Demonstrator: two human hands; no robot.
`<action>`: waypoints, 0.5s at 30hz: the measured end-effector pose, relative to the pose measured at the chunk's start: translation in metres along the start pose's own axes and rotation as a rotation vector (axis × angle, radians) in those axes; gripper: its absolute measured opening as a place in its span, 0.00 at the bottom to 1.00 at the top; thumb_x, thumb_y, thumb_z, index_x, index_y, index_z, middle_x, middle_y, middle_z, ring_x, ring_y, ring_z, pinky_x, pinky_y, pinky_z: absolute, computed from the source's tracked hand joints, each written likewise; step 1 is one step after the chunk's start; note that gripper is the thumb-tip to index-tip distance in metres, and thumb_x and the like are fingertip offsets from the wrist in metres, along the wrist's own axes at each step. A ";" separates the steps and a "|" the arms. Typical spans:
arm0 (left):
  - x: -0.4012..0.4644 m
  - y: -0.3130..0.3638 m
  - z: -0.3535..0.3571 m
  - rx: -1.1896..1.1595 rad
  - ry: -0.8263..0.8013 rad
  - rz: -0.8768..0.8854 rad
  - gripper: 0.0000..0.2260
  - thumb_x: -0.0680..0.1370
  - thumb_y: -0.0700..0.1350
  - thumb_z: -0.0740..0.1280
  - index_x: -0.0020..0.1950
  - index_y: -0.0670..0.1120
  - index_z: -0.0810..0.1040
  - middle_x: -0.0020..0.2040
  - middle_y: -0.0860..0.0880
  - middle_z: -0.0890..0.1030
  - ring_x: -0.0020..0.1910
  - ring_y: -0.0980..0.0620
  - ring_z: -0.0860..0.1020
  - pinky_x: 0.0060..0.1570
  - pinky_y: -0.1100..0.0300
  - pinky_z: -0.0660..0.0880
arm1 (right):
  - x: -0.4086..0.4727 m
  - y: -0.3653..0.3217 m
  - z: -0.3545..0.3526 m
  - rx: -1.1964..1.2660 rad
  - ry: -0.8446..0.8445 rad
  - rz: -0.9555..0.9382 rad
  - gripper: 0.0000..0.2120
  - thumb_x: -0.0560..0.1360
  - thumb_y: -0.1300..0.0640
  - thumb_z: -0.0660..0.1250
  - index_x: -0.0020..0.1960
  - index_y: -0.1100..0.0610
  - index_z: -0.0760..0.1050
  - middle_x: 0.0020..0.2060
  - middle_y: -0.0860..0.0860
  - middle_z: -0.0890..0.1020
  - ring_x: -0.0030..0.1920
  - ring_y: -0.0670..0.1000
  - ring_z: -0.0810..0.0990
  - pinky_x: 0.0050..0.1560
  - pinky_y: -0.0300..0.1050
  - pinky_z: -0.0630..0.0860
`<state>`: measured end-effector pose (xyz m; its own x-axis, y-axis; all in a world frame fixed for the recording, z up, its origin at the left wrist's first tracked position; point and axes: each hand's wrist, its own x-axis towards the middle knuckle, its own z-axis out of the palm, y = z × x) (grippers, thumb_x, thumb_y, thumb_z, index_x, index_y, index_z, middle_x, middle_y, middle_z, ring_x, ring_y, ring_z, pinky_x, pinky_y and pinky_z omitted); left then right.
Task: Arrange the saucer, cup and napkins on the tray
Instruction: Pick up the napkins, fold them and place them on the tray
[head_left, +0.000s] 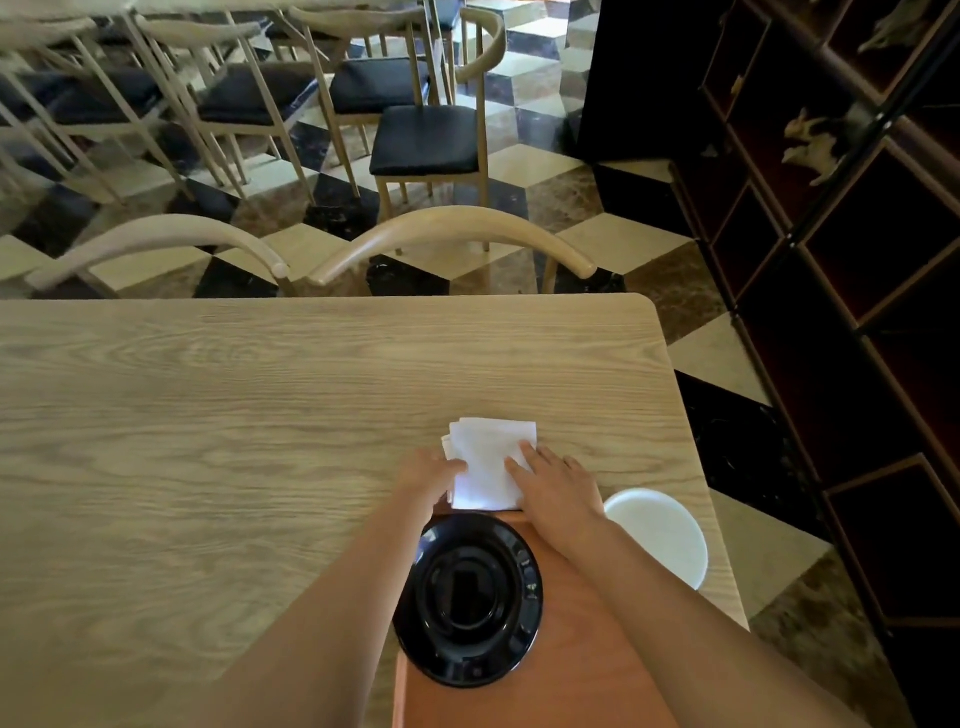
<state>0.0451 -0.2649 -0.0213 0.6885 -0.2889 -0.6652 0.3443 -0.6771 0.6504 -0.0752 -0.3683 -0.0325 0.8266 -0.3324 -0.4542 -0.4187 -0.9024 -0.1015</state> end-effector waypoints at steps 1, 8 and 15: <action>0.000 0.001 -0.001 -0.057 -0.017 -0.028 0.04 0.73 0.36 0.67 0.45 0.40 0.74 0.37 0.43 0.75 0.44 0.44 0.75 0.47 0.53 0.75 | 0.000 -0.001 -0.001 0.009 -0.005 -0.002 0.24 0.80 0.55 0.52 0.75 0.50 0.50 0.76 0.53 0.49 0.75 0.53 0.49 0.72 0.53 0.51; -0.036 0.016 -0.006 -0.274 -0.047 0.098 0.07 0.74 0.33 0.67 0.49 0.41 0.79 0.30 0.46 0.78 0.34 0.48 0.74 0.33 0.61 0.72 | -0.011 0.002 -0.031 0.653 0.171 0.090 0.20 0.79 0.58 0.56 0.71 0.52 0.63 0.70 0.53 0.67 0.68 0.53 0.66 0.67 0.45 0.62; -0.095 0.017 -0.029 -0.562 -0.348 0.175 0.08 0.77 0.35 0.63 0.55 0.40 0.77 0.42 0.45 0.83 0.42 0.50 0.81 0.42 0.57 0.78 | -0.049 0.006 -0.060 1.092 0.265 0.064 0.17 0.76 0.62 0.60 0.62 0.51 0.74 0.56 0.47 0.78 0.59 0.49 0.75 0.53 0.38 0.67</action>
<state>0.0041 -0.2292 0.0632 0.5512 -0.6267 -0.5507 0.5905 -0.1732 0.7882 -0.0953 -0.3745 0.0424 0.7910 -0.5347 -0.2975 -0.4611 -0.2013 -0.8642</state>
